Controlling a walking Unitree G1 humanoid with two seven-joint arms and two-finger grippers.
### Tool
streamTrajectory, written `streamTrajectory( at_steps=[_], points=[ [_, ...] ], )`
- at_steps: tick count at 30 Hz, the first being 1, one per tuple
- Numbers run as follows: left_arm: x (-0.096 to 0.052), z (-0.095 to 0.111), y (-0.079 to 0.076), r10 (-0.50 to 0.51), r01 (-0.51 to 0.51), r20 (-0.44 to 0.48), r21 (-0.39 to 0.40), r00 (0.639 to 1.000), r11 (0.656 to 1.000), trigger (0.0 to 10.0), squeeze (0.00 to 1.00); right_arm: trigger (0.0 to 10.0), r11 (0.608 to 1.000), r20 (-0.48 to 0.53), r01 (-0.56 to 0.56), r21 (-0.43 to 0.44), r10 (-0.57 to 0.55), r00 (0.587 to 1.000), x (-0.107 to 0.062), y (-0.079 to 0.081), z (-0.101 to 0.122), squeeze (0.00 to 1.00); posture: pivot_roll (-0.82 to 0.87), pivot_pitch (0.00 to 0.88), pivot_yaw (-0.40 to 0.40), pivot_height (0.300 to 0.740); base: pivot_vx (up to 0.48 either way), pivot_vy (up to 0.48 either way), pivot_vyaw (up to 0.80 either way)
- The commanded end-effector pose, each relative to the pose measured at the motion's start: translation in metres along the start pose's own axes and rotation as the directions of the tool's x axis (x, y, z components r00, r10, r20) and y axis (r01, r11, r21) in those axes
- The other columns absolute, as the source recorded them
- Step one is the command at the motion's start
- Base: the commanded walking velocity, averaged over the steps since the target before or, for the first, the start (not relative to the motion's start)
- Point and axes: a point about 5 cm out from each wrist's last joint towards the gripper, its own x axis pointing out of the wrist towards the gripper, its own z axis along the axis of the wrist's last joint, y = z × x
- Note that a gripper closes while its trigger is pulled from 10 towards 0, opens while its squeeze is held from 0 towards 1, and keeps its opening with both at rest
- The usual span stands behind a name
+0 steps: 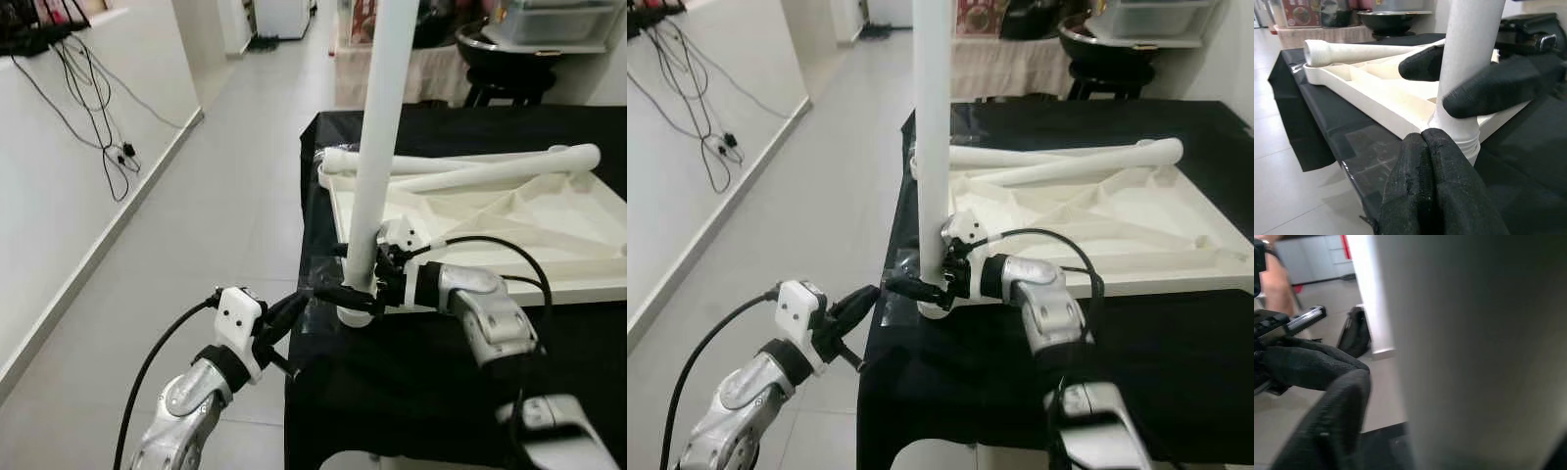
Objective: Building children table
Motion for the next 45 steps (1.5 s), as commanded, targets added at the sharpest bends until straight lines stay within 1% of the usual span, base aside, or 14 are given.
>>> streamTrajectory(
  at_steps=[1,15,17,19,20,27,28,29,30,31,33,39,40,45],
  points=[
    [-0.004,-0.007,0.001,0.010,-0.010,-0.030,0.007,0.999,1.000,10.0,0.00,0.0,0.996,0.015,-0.077,0.033,0.077,0.997,0.004,0.002,-0.005,0.00,0.02,0.056,0.029,0.740,0.000,0.000,0.00],
    [-0.007,-0.003,0.000,0.013,-0.013,-0.022,0.008,1.000,1.000,10.0,0.00,0.0,0.970,-0.061,0.232,0.074,-0.228,0.972,-0.023,0.018,-0.046,0.00,-0.01,0.110,0.025,0.740,0.000,0.000,0.00],
    [-0.011,-0.001,0.003,0.016,-0.016,-0.023,0.015,1.000,1.000,10.0,0.00,0.0,0.763,-0.122,0.624,0.169,-0.612,0.782,-0.024,0.043,-0.065,0.00,-0.03,0.132,0.036,0.740,0.000,0.000,0.00],
    [-0.011,-0.001,0.003,0.016,-0.016,-0.023,0.015,1.000,1.000,10.0,0.00,0.0,0.763,-0.122,0.624,0.169,-0.612,0.782,-0.024,0.043,-0.065,0.00,-0.03,0.132,0.036,0.740,0.000,0.000,0.00],
    [-0.012,0.000,0.004,0.017,-0.017,-0.025,0.018,1.000,1.000,10.0,0.00,0.0,0.637,-0.181,0.751,0.175,-0.729,0.660,-0.024,0.065,-0.072,0.00,-0.03,0.135,0.039,0.740,0.000,0.000,0.00],
    [-0.010,-0.001,0.007,-0.006,0.007,-0.037,0.020,0.999,1.000,10.0,0.00,0.0,0.521,-0.156,0.852,0.049,-0.839,0.521,-0.027,0.037,-0.058,0.00,-0.02,0.118,0.043,0.740,0.000,0.000,0.00],
    [-0.011,-0.001,0.007,0.008,-0.007,-0.035,0.026,0.999,1.000,10.0,0.00,4.6,0.538,-0.140,0.841,0.060,-0.830,0.541,-0.019,0.032,-0.053,0.00,-0.02,0.112,0.043,0.740,0.000,0.000,0.00],
    [-0.011,-0.001,0.008,0.020,-0.019,-0.032,0.028,0.999,0.999,10.0,0.00,4.6,0.553,-0.129,0.831,0.062,-0.821,0.556,-0.015,0.032,-0.050,0.00,-0.02,0.112,0.043,0.740,0.000,0.000,0.00],
    [-0.011,-0.001,0.008,0.032,-0.031,-0.029,0.028,0.999,0.999,10.0,0.00,10.0,0.570,-0.103,0.819,0.070,-0.812,0.574,-0.011,0.029,-0.045,0.00,-0.01,0.109,0.043,0.740,0.000,0.000,0.00],
    [-0.011,-0.001,0.009,0.038,-0.037,-0.028,0.028,0.999,0.999,10.0,0.00,10.0,0.593,-0.083,0.801,0.080,-0.797,0.598,-0.007,0.027,-0.041,0.91,-0.01,0.105,0.042,0.740,0.000,0.000,0.00],
    [-0.011,-0.001,0.008,0.039,-0.038,-0.032,0.031,0.999,0.999,10.0,0.00,10.0,0.635,-0.044,0.765,0.109,-0.766,0.642,-0.001,0.025,-0.031,1.00,-0.01,0.098,0.041,0.740,0.000,0.000,0.00],
    [-0.015,-0.002,0.002,0.020,-0.017,-0.055,0.065,0.998,0.998,10.0,0.00,10.0,0.845,0.071,0.530,0.071,-0.534,0.842,0.012,0.022,-0.002,0.97,0.00,0.085,0.047,0.740,0.000,0.000,0.00],
    [-0.017,-0.003,0.000,0.017,-0.012,-0.061,0.075,0.998,0.997,10.0,0.00,10.0,0.897,0.088,0.442,0.024,-0.442,0.892,0.012,0.022,0.003,0.00,0.00,0.084,0.046,0.740,0.000,0.000,0.00],
    [-0.022,-0.004,-0.007,0.003,0.005,-0.082,0.097,0.997,0.995,10.0,0.00,10.0,0.971,0.069,0.217,-0.101,-0.210,0.975,0.008,0.016,0.011,0.00,0.01,0.079,0.040,0.740,0.000,0.000,0.00]
  ],
)
